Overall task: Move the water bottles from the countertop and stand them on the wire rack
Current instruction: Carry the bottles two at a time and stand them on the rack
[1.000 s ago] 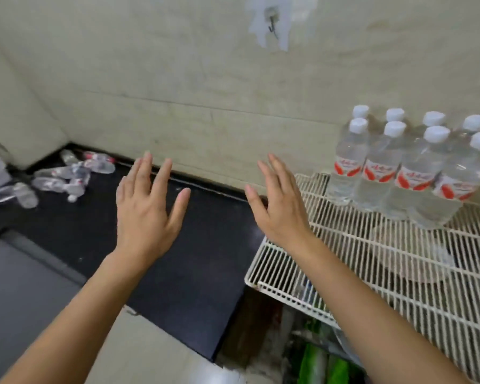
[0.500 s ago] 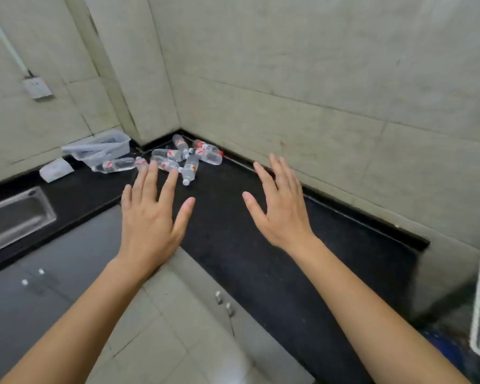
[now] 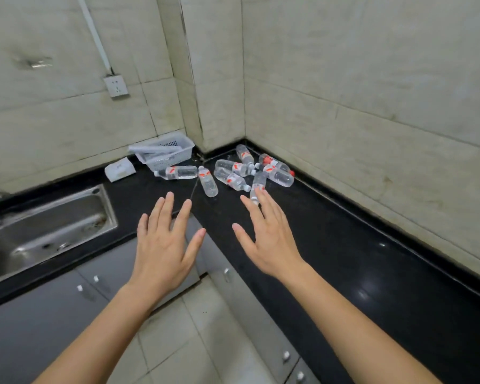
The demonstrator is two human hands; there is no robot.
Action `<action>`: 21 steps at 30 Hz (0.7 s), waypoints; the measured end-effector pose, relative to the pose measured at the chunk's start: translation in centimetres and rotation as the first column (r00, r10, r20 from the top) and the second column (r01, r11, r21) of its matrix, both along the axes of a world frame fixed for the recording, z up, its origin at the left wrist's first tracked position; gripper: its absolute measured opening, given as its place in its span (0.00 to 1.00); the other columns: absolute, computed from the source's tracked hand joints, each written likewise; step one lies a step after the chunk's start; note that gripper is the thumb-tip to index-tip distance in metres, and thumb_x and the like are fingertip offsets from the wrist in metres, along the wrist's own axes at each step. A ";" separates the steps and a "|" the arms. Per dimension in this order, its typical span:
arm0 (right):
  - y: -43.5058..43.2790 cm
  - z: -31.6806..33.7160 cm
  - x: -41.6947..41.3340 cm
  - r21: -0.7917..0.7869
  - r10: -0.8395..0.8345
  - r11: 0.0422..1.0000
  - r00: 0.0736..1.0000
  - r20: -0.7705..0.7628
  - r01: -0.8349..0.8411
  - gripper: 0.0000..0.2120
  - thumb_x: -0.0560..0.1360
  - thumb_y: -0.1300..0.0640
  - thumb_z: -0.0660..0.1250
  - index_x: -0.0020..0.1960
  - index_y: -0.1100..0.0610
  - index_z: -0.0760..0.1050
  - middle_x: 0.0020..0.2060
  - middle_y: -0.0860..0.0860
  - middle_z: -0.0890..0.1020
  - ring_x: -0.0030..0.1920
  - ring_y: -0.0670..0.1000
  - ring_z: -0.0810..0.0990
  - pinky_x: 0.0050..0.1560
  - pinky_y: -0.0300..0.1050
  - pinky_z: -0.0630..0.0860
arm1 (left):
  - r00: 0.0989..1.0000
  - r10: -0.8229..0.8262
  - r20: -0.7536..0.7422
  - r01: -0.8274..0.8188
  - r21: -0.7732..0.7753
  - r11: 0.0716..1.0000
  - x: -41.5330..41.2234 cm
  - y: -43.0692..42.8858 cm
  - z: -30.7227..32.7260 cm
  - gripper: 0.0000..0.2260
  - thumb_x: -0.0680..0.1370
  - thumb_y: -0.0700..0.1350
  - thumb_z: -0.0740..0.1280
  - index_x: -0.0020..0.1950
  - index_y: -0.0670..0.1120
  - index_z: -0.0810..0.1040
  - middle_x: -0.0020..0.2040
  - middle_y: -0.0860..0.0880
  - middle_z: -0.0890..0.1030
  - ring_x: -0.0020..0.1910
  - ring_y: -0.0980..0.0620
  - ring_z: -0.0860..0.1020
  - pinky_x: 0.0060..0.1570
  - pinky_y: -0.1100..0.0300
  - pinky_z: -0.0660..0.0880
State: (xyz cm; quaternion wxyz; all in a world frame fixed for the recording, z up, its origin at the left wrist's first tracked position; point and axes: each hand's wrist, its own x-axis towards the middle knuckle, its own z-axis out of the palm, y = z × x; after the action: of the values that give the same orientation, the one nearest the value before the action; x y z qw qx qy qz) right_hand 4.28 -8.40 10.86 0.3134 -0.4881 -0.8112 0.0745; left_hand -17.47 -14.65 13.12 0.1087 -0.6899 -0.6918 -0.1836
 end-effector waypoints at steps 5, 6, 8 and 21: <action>9.3 -2.5 -3.6 -0.040 0.032 0.999 0.999 0.008 -0.032 0.30 0.83 0.43 0.59 0.80 0.53 0.60 0.82 0.55 0.56 0.82 0.54 0.52 0.81 0.53 0.54 | 1.000 0.014 -0.013 -0.015 -0.092 0.996 -3.6 8.2 -2.0 0.32 0.81 0.64 0.48 0.80 0.48 0.64 0.81 0.41 0.60 0.80 0.41 0.59 0.75 0.39 0.59; 11.5 -2.9 -4.2 -0.051 0.031 0.998 0.999 0.007 -0.031 0.30 0.83 0.43 0.59 0.80 0.53 0.60 0.82 0.55 0.56 0.82 0.55 0.53 0.81 0.53 0.53 | 1.000 0.024 -0.016 -0.025 -0.107 0.994 -4.4 10.2 -2.2 0.33 0.81 0.65 0.48 0.80 0.48 0.64 0.81 0.41 0.60 0.80 0.41 0.59 0.75 0.39 0.59; 15.7 -3.6 -5.6 -0.095 0.025 0.995 1.000 0.011 -0.024 0.31 0.83 0.43 0.59 0.81 0.54 0.59 0.81 0.56 0.57 0.82 0.56 0.54 0.81 0.54 0.54 | 0.999 0.039 -0.019 -0.041 -0.148 0.988 -6.0 13.9 -2.6 0.33 0.81 0.65 0.48 0.80 0.48 0.64 0.81 0.41 0.60 0.80 0.42 0.59 0.75 0.39 0.60; 36.5 -6.4 -15.6 -0.283 0.063 0.959 0.989 0.132 -0.023 0.33 0.81 0.46 0.63 0.81 0.56 0.58 0.80 0.58 0.59 0.81 0.57 0.56 0.78 0.51 0.55 | 0.993 0.112 -0.025 -0.114 -0.296 0.948 -19.7 33.8 -6.4 0.31 0.81 0.62 0.57 0.80 0.47 0.63 0.81 0.40 0.59 0.80 0.40 0.59 0.76 0.40 0.60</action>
State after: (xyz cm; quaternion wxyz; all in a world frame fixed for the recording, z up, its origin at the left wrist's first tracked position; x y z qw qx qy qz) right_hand -11.29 28.15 4.51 0.1817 -0.5138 -0.8229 0.1609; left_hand -37.14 19.15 6.71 0.0170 -0.6583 -0.7494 -0.0685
